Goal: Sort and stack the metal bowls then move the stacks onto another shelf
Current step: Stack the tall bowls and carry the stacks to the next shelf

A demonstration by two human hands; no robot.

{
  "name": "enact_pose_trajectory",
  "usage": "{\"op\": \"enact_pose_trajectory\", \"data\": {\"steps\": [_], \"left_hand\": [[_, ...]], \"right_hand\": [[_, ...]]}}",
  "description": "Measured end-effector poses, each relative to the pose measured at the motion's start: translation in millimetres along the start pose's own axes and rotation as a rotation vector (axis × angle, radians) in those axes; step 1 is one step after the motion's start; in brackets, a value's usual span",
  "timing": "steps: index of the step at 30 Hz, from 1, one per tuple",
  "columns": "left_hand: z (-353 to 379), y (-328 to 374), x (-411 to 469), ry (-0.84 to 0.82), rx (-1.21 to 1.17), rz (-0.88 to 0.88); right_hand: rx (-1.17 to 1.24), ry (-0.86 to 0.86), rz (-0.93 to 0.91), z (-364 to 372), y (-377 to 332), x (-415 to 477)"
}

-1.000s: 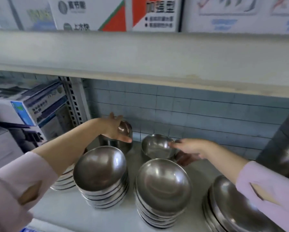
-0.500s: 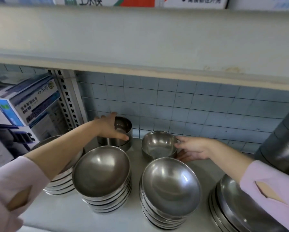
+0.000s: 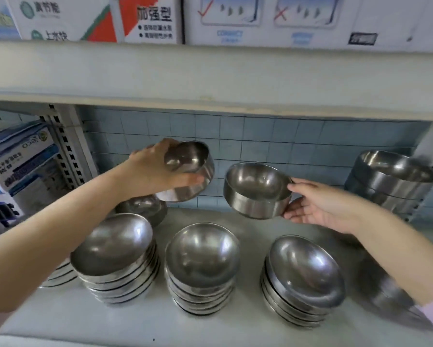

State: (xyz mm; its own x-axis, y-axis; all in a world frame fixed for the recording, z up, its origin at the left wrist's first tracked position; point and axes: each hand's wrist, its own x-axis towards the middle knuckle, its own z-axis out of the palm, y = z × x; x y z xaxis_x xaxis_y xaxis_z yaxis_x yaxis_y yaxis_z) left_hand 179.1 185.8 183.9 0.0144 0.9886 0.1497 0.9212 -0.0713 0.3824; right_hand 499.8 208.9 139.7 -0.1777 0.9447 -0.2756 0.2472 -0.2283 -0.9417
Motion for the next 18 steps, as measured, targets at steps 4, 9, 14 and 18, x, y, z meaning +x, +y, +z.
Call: {"op": "enact_pose_trajectory", "data": {"steps": [4,9,14,18], "left_hand": [[18.2,60.8,-13.1,0.005,-0.073,0.089],[49.7,138.5,-28.6,-0.044,-0.167,0.184],[78.6,204.5,-48.7,-0.053,-0.220,0.231],[101.4,235.5,-56.7,-0.075,-0.225,0.213]], "right_hand": [[0.028,0.099,-0.027,-52.1,14.0,-44.3],[0.039,0.226,-0.072,-116.1,41.1,-101.7],[-0.007,0.343,-0.043,-180.5,84.0,-127.4],[-0.050,0.345,-0.016,-205.3,117.2,-129.6]]}}
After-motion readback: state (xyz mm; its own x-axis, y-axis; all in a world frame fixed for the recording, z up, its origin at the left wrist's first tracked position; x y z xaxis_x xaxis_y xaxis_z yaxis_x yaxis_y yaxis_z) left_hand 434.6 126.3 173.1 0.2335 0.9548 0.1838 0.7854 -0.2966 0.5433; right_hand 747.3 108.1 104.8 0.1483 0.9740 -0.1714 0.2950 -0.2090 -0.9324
